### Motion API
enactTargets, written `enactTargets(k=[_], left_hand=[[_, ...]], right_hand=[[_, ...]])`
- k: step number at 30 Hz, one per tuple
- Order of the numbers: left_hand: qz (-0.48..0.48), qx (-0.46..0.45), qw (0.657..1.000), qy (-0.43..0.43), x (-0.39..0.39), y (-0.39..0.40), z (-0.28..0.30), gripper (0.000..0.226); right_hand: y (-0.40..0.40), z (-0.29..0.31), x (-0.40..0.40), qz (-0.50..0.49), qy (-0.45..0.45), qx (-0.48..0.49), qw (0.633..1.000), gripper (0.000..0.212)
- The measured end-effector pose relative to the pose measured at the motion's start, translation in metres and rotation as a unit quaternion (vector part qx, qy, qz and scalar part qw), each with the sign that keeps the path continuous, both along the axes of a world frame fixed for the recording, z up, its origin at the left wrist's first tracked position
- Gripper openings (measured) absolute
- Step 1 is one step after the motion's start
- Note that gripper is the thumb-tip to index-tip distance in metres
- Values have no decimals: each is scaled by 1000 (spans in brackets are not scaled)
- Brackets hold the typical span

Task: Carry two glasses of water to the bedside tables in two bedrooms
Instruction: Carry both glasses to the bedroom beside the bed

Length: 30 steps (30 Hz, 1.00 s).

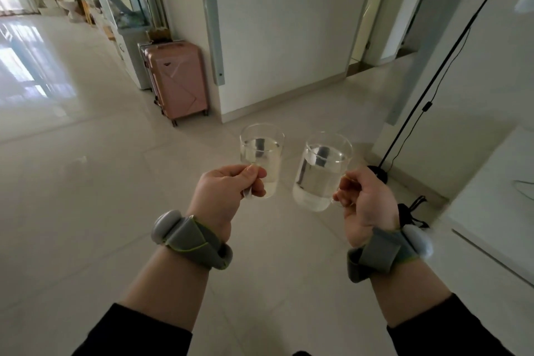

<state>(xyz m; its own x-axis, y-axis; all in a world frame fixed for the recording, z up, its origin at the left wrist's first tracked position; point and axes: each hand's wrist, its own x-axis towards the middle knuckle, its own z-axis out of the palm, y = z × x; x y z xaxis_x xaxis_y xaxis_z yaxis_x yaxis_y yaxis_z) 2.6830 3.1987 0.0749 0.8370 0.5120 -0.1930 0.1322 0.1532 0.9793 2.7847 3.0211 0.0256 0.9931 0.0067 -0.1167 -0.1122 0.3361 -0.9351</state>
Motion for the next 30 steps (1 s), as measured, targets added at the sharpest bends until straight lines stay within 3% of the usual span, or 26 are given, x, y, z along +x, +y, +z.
enactTargets(k=[3,7,15,22,26,30], left_hand=[[-7,-1,1000,6,36,17,-4,23],[-18,16,1000,3,110,46,-8,22],[-22,20,1000,-1,257,104,-3,23],[-29,14,999,-3,363,152,-9,23],[-58,25,998,-11,430,184,-14,23],[-94,37,995,-16,510,225,-10,24]], right_hand=[[16,-4,36,1,7,-12,1000,42],[45,-11,109,-15,5,-11,1000,21],[96,1,269,55,58,-126,989,24],[143,-9,365,-1,26,-53,998,47],[171,-14,427,-26,17,-68,997,30],[205,-16,495,-70,18,-88,994,28]])
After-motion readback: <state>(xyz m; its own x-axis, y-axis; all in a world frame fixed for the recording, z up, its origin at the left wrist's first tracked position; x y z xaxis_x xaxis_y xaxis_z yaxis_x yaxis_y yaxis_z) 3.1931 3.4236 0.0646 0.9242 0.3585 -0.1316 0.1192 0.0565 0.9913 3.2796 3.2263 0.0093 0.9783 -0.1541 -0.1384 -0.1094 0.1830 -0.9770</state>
